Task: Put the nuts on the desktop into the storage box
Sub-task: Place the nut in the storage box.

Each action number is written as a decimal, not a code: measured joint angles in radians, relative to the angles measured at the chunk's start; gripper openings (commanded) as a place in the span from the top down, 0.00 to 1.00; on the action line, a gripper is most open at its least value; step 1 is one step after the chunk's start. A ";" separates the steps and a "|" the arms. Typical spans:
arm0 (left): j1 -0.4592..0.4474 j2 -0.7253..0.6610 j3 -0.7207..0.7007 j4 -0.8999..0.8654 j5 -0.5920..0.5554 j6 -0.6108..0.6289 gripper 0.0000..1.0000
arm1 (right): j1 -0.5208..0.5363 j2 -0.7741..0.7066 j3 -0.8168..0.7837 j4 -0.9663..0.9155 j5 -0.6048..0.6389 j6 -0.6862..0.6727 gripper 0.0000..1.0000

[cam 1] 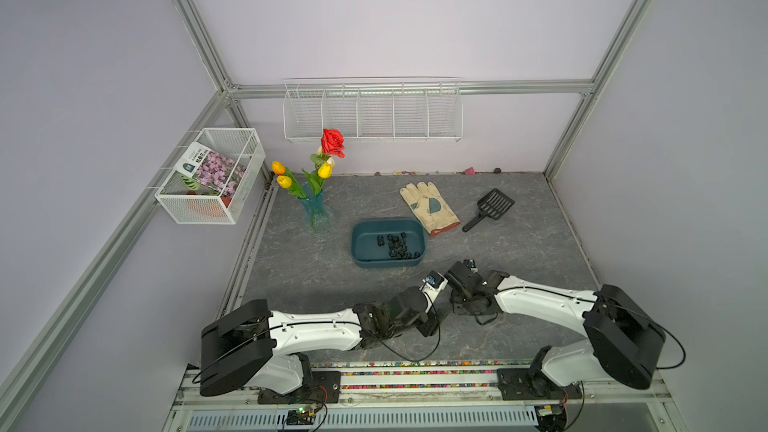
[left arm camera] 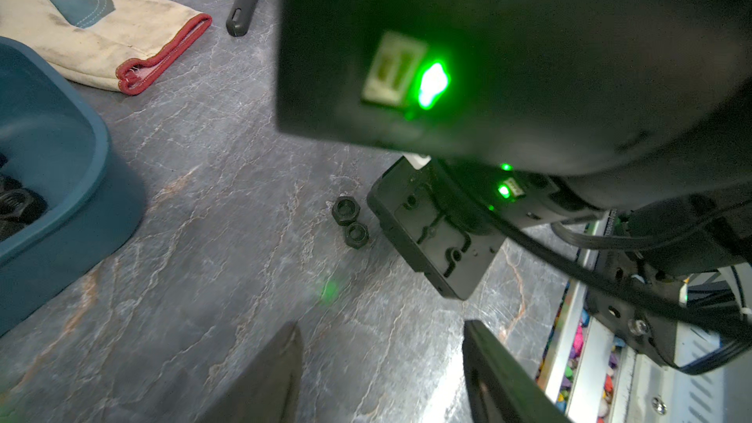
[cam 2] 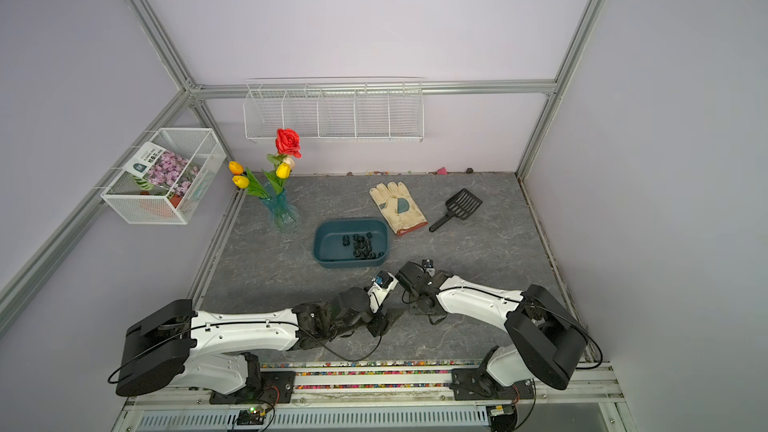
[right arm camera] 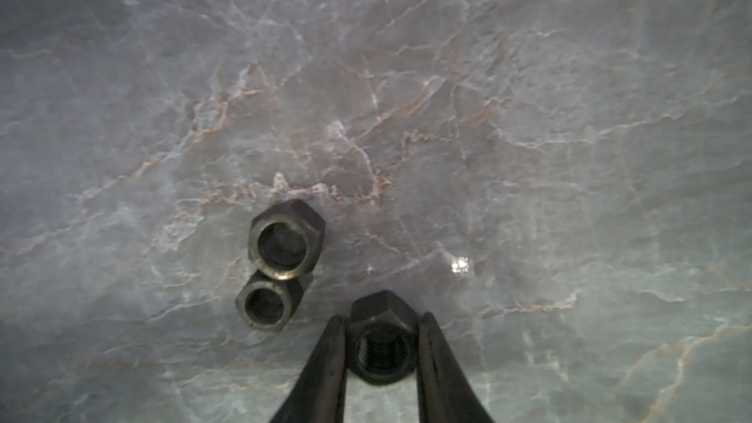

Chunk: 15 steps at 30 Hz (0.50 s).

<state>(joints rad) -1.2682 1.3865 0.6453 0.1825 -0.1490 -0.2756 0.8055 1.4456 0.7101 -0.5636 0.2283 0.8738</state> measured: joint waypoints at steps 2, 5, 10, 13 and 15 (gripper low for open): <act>0.000 0.000 0.000 0.000 -0.008 -0.004 0.35 | 0.000 0.000 0.001 -0.001 0.001 -0.003 0.85; 0.000 -0.001 0.000 -0.001 -0.037 -0.015 0.35 | -0.001 0.000 0.006 -0.011 0.008 -0.010 0.85; 0.005 -0.014 0.000 -0.020 -0.093 -0.019 0.35 | -0.001 0.000 0.051 -0.052 0.019 -0.035 0.85; 0.022 -0.027 0.002 -0.039 -0.108 -0.017 0.35 | -0.003 0.000 0.101 -0.072 0.030 -0.058 0.85; 0.043 -0.043 0.002 -0.048 -0.115 -0.011 0.35 | -0.006 0.000 0.137 -0.082 0.034 -0.074 0.85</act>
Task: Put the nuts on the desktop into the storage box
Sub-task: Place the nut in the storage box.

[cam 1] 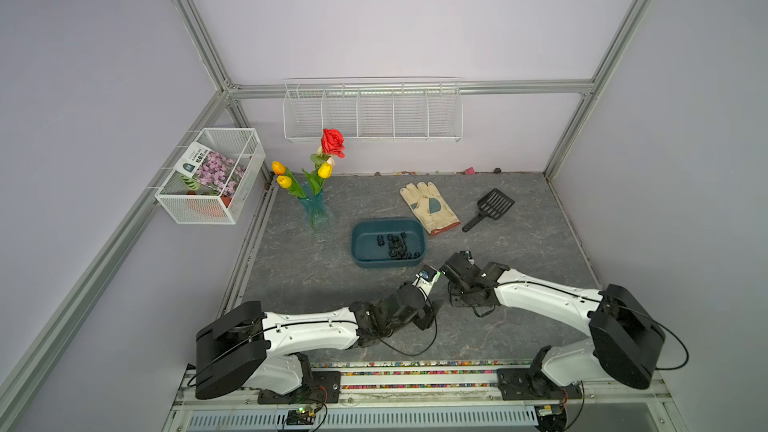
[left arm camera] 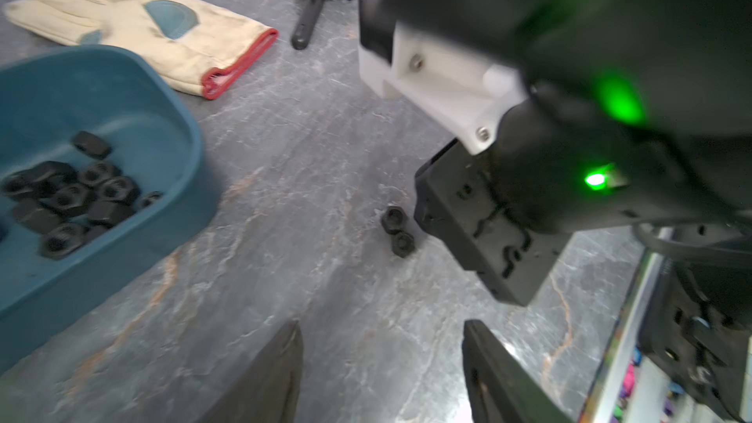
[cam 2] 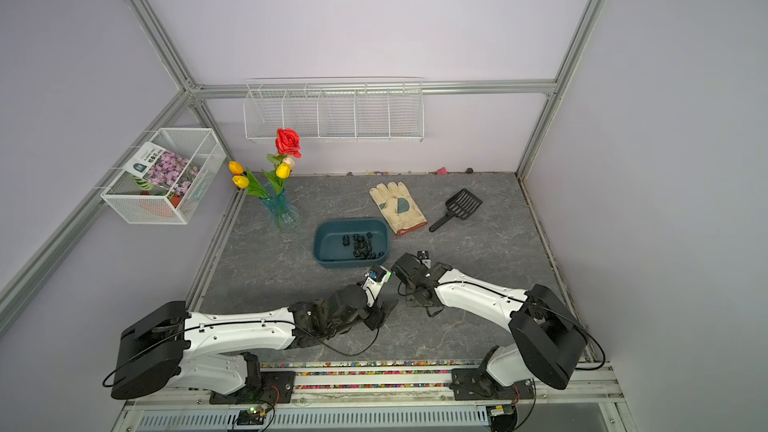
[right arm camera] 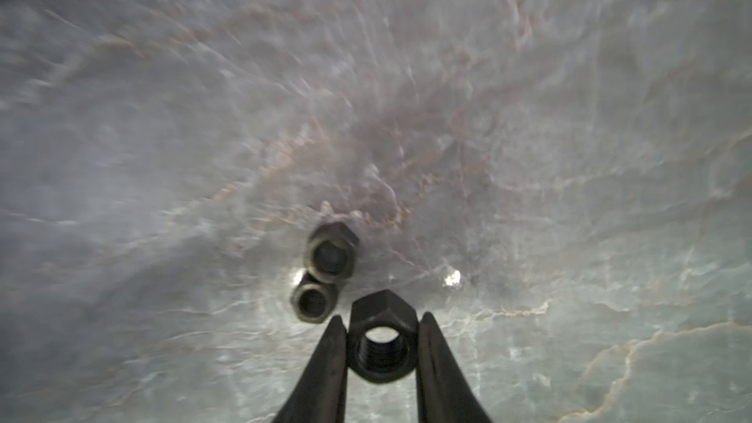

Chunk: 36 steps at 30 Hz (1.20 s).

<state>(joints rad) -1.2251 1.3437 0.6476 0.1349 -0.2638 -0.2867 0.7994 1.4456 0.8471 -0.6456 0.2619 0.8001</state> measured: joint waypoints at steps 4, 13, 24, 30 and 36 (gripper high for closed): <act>0.061 -0.058 -0.001 -0.006 -0.002 0.018 0.35 | -0.011 0.010 0.090 -0.020 0.000 -0.042 0.85; 0.166 -0.200 -0.036 -0.004 -0.002 0.079 0.35 | -0.028 0.154 0.335 -0.039 -0.023 -0.161 0.85; 0.264 -0.211 -0.101 0.042 0.037 0.114 0.35 | -0.037 0.377 0.627 -0.043 -0.105 -0.283 0.86; 0.301 -0.207 -0.112 0.082 0.057 0.124 0.35 | -0.047 0.485 0.725 -0.042 -0.159 -0.325 0.86; 0.336 -0.188 -0.127 0.119 0.082 0.124 0.36 | -0.066 0.576 0.789 -0.041 -0.208 -0.354 0.86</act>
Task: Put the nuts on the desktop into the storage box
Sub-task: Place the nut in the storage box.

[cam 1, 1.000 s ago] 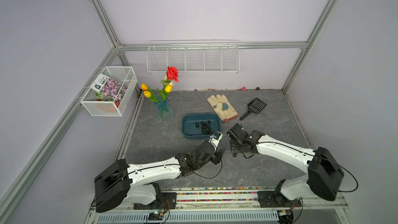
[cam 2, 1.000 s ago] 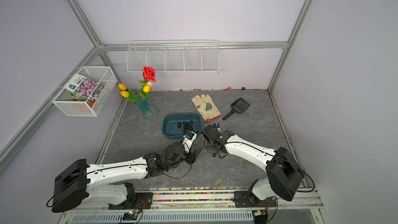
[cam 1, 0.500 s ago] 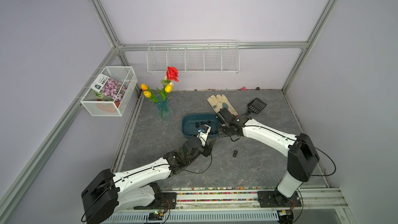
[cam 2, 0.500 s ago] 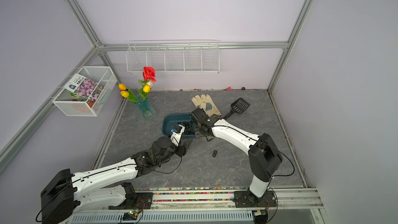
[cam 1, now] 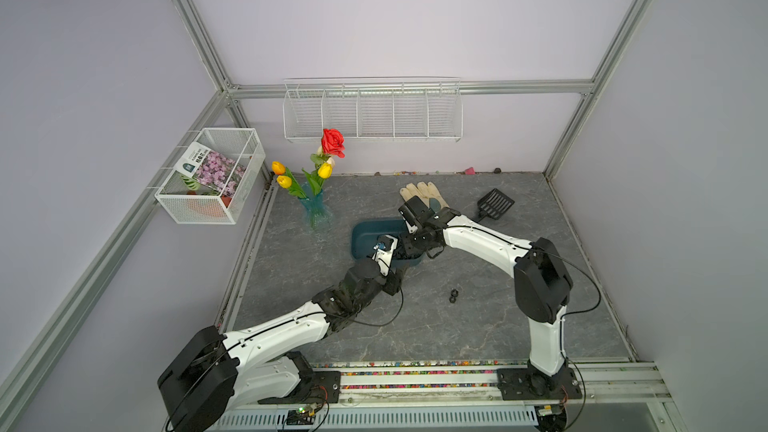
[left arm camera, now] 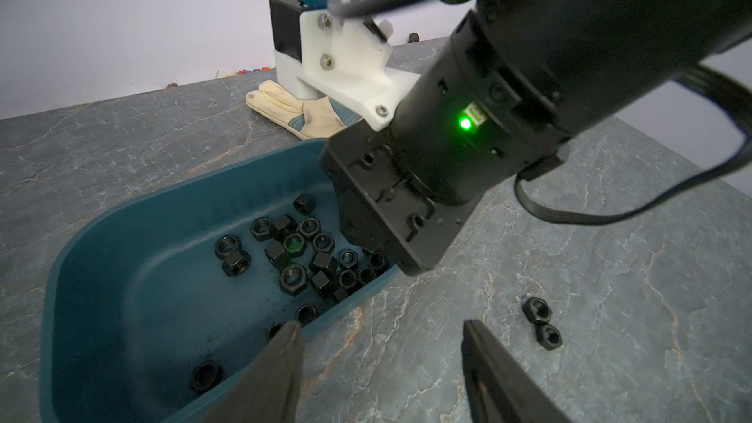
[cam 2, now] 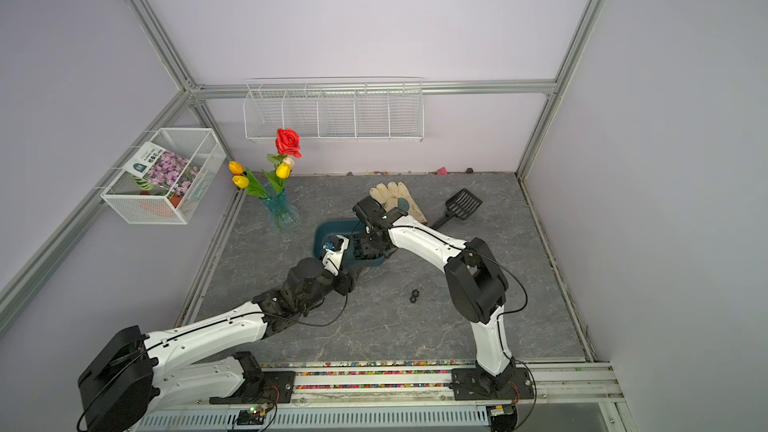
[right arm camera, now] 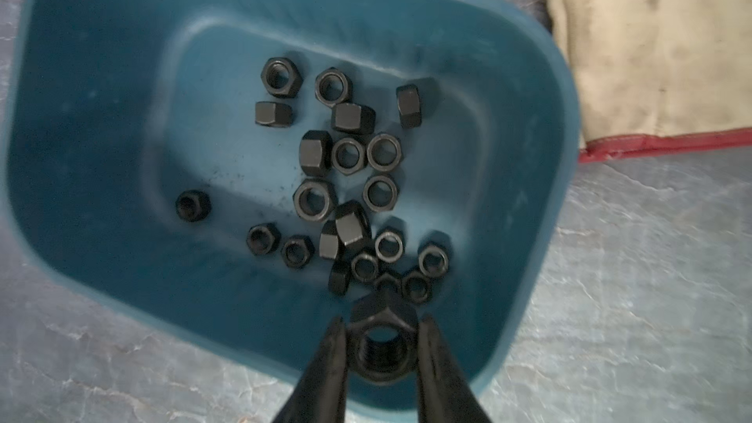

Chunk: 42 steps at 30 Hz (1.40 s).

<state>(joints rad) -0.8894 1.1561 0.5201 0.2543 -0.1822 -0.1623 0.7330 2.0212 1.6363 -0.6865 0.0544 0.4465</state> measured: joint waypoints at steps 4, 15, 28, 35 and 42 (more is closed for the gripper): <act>0.008 0.017 -0.003 0.013 0.008 0.000 0.36 | -0.011 0.057 0.037 0.002 -0.023 -0.013 0.86; 0.017 0.029 -0.006 0.039 0.026 0.000 0.36 | -0.020 0.185 0.138 -0.001 -0.064 -0.029 0.85; 0.019 0.036 -0.020 0.042 0.027 0.000 0.36 | -0.024 0.213 0.173 -0.002 -0.074 -0.029 0.70; 0.019 0.036 -0.020 0.043 0.027 0.000 0.36 | -0.026 0.224 0.174 -0.009 -0.077 -0.034 0.57; 0.019 0.036 -0.020 0.042 0.031 0.000 0.36 | -0.026 0.224 0.174 -0.013 -0.078 -0.037 0.54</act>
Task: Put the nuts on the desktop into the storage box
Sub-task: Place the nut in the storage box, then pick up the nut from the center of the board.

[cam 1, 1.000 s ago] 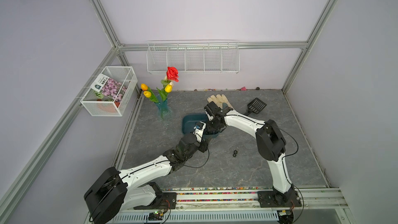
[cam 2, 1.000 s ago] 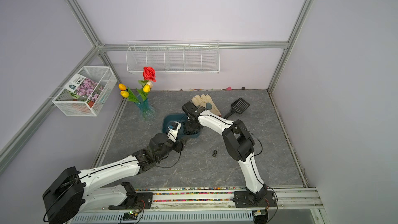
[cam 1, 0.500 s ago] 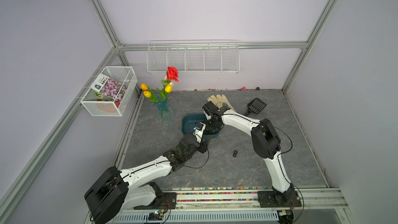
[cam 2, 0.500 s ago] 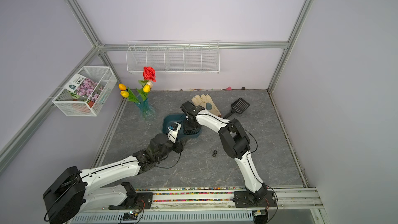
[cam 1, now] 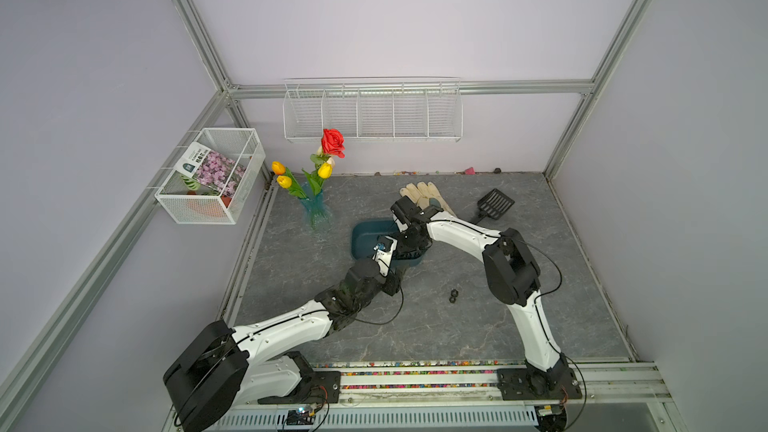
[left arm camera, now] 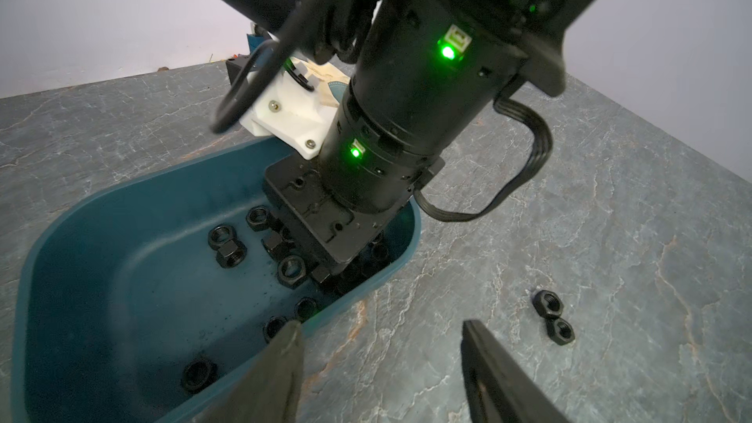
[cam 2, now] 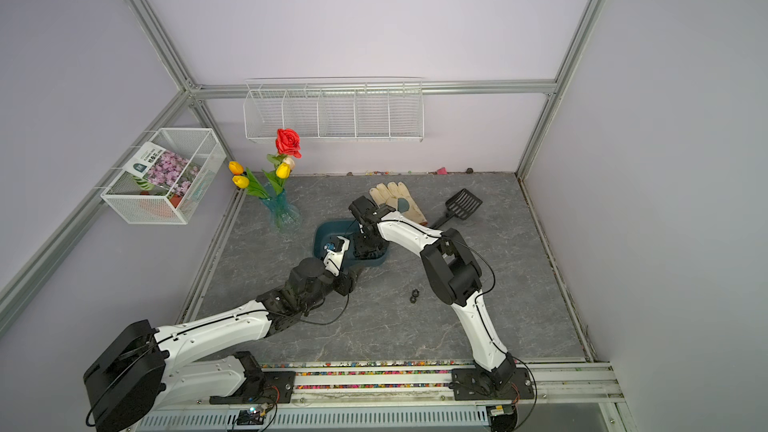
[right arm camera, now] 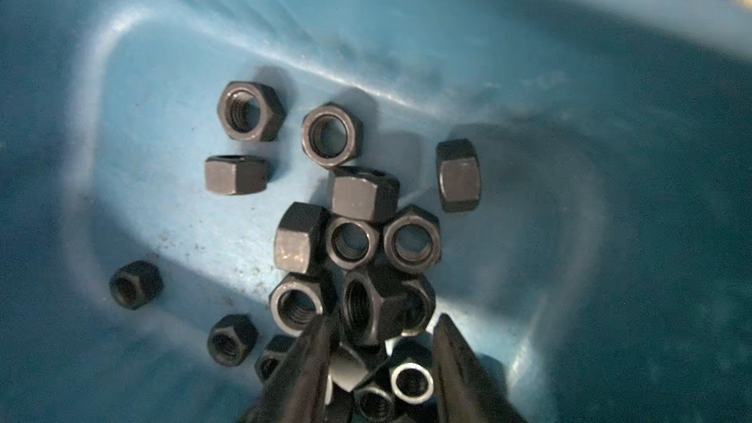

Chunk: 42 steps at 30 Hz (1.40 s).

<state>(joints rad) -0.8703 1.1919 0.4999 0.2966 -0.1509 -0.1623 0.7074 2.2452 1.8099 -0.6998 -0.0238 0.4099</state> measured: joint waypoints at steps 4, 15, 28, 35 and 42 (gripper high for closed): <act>0.000 0.000 0.000 -0.002 0.007 0.000 0.36 | 0.000 0.000 0.000 -0.003 0.000 0.000 0.53; 0.000 -0.018 0.007 -0.067 0.041 0.001 0.36 | 0.001 -0.104 -0.013 -0.046 0.035 0.000 0.53; -0.034 -0.068 0.032 -0.138 0.114 0.019 0.35 | 0.002 -0.466 -0.235 -0.098 0.199 0.044 0.53; -0.151 -0.037 0.060 -0.183 0.089 0.014 0.35 | 0.002 -0.601 -0.515 -0.119 0.257 0.113 0.52; -0.243 0.006 0.061 -0.183 0.058 -0.014 0.35 | 0.005 -0.685 -0.731 -0.072 0.247 0.180 0.52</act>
<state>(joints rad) -1.1130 1.1980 0.5613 0.1139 -0.0925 -0.1768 0.7120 1.5604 1.0786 -0.7723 0.2230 0.5896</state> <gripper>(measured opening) 0.645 0.475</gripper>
